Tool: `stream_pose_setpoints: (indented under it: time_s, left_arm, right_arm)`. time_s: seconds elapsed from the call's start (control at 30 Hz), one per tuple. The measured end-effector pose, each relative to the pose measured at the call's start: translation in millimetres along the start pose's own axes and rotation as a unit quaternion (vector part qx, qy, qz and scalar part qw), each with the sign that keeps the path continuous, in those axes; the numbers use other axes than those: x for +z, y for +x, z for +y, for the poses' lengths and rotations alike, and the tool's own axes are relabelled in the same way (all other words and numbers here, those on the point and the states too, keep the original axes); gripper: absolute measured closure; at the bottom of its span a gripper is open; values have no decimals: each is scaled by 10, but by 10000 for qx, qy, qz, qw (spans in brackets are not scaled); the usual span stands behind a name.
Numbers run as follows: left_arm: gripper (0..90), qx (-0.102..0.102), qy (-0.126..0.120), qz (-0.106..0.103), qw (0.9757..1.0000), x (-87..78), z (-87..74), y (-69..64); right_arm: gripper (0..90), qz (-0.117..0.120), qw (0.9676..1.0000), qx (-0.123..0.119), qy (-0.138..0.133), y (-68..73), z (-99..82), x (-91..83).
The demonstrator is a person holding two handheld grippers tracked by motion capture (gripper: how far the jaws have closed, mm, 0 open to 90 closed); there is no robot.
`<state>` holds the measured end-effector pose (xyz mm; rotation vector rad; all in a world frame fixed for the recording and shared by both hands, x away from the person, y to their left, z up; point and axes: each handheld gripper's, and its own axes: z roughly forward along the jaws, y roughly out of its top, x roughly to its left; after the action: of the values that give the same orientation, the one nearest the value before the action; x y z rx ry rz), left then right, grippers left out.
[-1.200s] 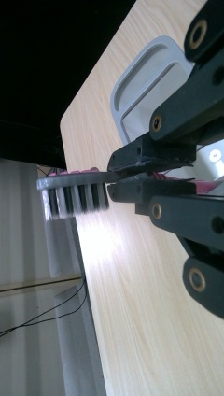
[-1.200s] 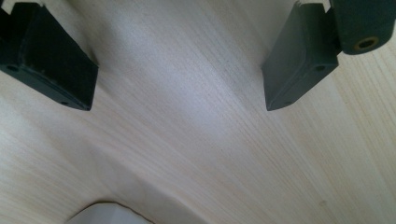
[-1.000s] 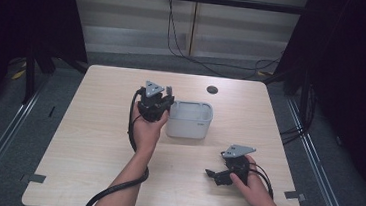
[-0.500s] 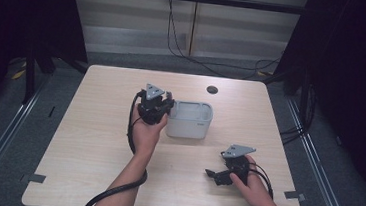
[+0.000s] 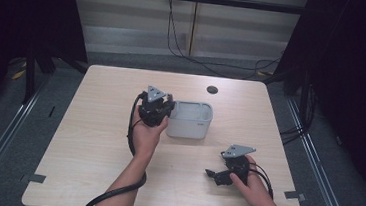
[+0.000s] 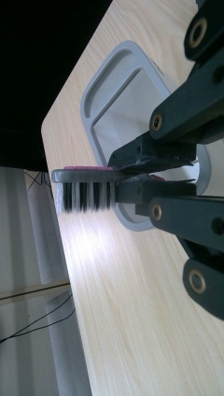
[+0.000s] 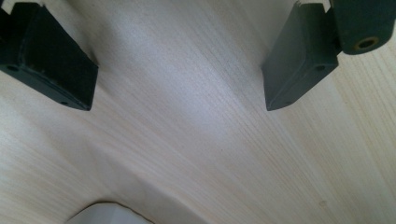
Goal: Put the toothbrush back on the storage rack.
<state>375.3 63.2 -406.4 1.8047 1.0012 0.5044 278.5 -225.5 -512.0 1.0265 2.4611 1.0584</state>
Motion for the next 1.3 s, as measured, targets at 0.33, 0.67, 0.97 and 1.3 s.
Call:
stream_pose_setpoints:
  time_s: [0.33, 0.67, 0.97, 1.3]
  left_arm:
    - [829, 10, -1, -39, 10000, -23, -17, -30]
    - [804, -35, 102, -99, 9999, -31, -44, 1]
    - [751, -50, 194, -131, 9997, -32, -66, 29]
    - [687, -130, 258, -148, 9995, -42, -79, 74]
  right_arm:
    - [97, -3, 10000, 1, -3, 0, 0, 1]
    - [97, -1, 10000, 2, 0, 0, 0, 0]
    - [97, 0, 10000, 0, 0, 0, 0, 0]
    - [97, -3, 10000, 0, -2, 0, 0, 0]
